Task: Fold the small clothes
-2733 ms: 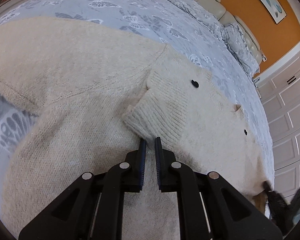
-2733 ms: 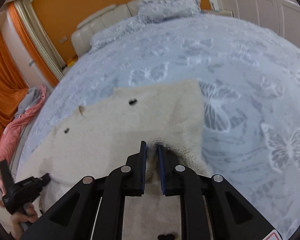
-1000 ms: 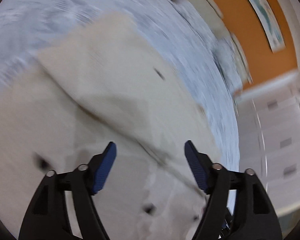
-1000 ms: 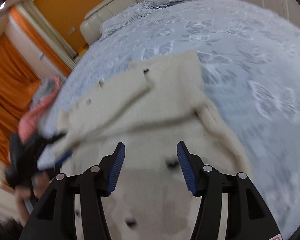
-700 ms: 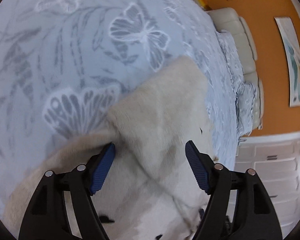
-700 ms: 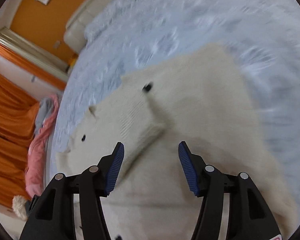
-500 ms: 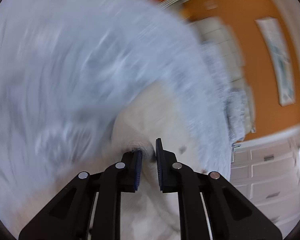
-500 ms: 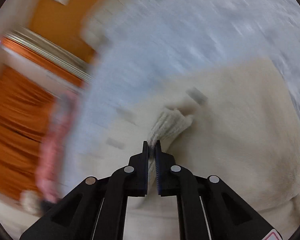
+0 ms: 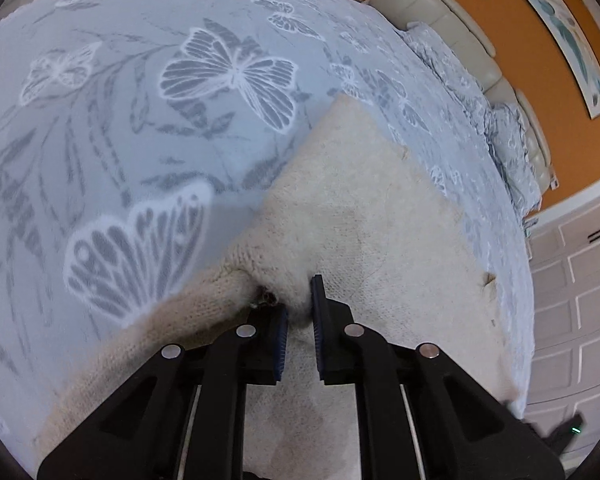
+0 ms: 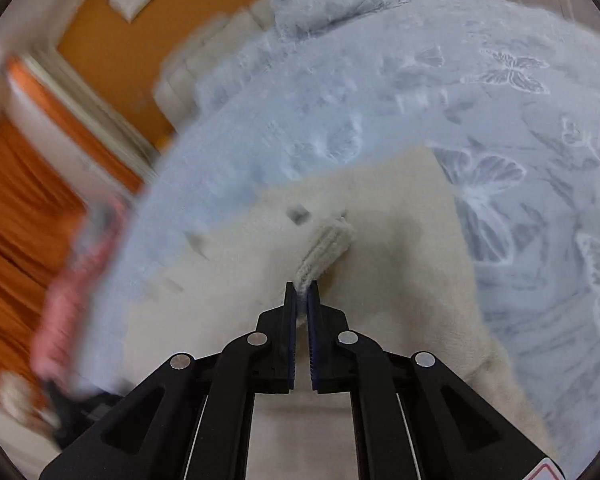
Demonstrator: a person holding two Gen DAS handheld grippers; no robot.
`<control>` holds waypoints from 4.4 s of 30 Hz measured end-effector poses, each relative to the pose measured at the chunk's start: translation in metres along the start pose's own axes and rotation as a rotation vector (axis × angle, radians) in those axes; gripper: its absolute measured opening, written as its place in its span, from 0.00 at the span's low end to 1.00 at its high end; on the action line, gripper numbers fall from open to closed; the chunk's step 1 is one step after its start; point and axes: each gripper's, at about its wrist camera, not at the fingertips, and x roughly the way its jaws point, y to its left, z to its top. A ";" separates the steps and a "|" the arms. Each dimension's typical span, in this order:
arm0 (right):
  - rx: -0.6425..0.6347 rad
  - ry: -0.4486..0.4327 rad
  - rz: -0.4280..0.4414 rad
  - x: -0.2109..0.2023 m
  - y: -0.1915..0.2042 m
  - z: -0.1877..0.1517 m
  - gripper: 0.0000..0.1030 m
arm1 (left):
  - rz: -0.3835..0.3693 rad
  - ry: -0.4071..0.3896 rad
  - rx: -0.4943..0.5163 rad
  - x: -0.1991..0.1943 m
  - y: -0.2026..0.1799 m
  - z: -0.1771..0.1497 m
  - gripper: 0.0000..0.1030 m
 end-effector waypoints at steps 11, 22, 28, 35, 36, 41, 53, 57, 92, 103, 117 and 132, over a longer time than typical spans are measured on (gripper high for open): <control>0.037 -0.101 0.001 -0.033 0.060 -0.003 0.08 | 0.029 -0.013 0.076 -0.004 -0.004 -0.003 0.11; -0.422 0.254 0.057 0.092 0.170 -0.061 0.00 | 0.022 0.018 0.108 -0.009 0.004 0.004 0.12; -0.089 0.125 -0.045 0.028 -0.005 0.016 0.00 | -0.004 -0.007 0.127 -0.010 0.009 -0.001 0.12; 0.013 0.085 -0.101 0.012 -0.026 0.044 0.47 | -0.002 0.014 0.000 -0.015 0.012 0.002 0.14; 0.019 0.138 -0.093 0.029 -0.026 0.041 0.45 | -0.002 0.025 -0.012 -0.016 0.012 0.004 0.14; -0.063 -0.042 -0.013 -0.019 0.014 0.052 0.06 | 0.014 0.047 0.000 -0.027 0.010 0.018 0.14; 0.055 0.050 -0.040 -0.038 -0.022 0.035 0.15 | 0.107 0.074 0.170 -0.054 0.000 0.000 0.37; -0.016 0.046 -0.091 -0.114 -0.038 -0.007 0.49 | 0.123 0.082 0.248 -0.104 0.022 -0.034 0.60; -0.110 0.195 -0.077 -0.276 -0.046 -0.176 0.07 | -0.002 0.242 0.308 -0.271 0.068 -0.154 0.06; -0.205 0.474 -0.100 -0.350 -0.072 -0.256 0.07 | 0.059 0.460 0.350 -0.350 0.111 -0.233 0.06; 0.111 -0.105 0.141 -0.274 -0.083 -0.076 0.34 | -0.007 0.068 0.313 -0.220 0.010 -0.072 0.37; -0.169 0.167 -0.202 -0.149 -0.058 -0.094 0.60 | 0.111 0.220 0.449 -0.109 0.006 -0.092 0.55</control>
